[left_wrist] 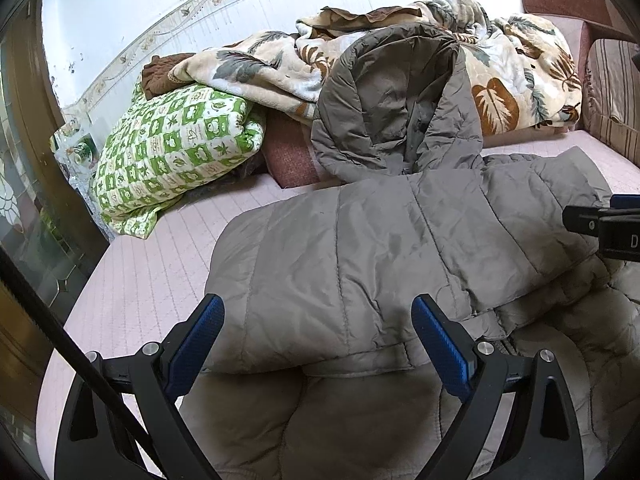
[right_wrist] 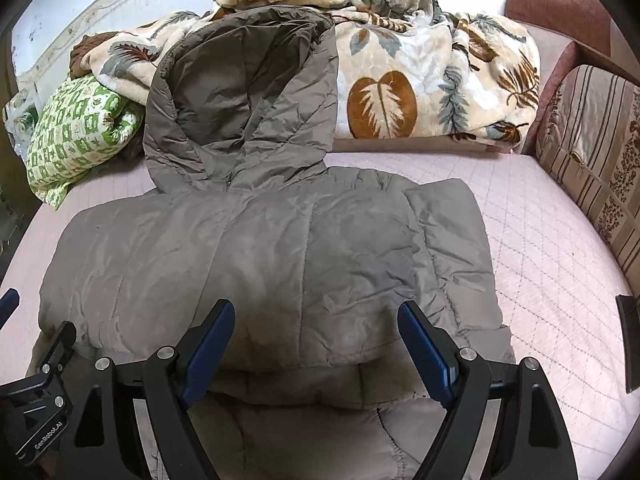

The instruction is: Fold large clothes

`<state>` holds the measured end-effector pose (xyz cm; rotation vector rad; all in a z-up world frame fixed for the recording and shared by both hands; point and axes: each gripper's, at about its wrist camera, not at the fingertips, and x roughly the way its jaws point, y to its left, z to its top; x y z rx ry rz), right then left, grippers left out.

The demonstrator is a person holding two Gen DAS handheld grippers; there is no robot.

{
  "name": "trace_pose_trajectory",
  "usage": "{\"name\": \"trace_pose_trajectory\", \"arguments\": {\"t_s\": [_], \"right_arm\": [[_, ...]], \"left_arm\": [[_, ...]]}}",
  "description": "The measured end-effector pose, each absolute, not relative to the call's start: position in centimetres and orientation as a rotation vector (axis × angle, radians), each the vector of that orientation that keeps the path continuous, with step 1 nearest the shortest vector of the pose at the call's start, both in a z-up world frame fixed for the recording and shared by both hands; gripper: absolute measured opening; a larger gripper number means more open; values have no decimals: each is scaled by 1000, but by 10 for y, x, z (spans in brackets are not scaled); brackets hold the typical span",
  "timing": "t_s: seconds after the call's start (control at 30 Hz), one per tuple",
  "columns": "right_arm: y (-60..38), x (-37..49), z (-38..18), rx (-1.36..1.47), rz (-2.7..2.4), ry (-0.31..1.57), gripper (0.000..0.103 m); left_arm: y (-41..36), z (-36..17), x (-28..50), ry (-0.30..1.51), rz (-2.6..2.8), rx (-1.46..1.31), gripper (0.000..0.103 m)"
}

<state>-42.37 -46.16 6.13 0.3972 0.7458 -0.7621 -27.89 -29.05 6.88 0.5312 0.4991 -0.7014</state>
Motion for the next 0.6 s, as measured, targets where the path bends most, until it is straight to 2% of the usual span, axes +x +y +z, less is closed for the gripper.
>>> {"name": "trace_pose_trajectory", "arguments": {"t_s": [0.23, 0.6], "right_arm": [[-465, -416, 33, 409, -769, 832, 87], [-462, -415, 39, 397, -765, 836, 89]], "left_arm": [[-292, 66, -281, 499, -698, 553, 94], [-291, 68, -284, 491, -702, 550, 94]]}}
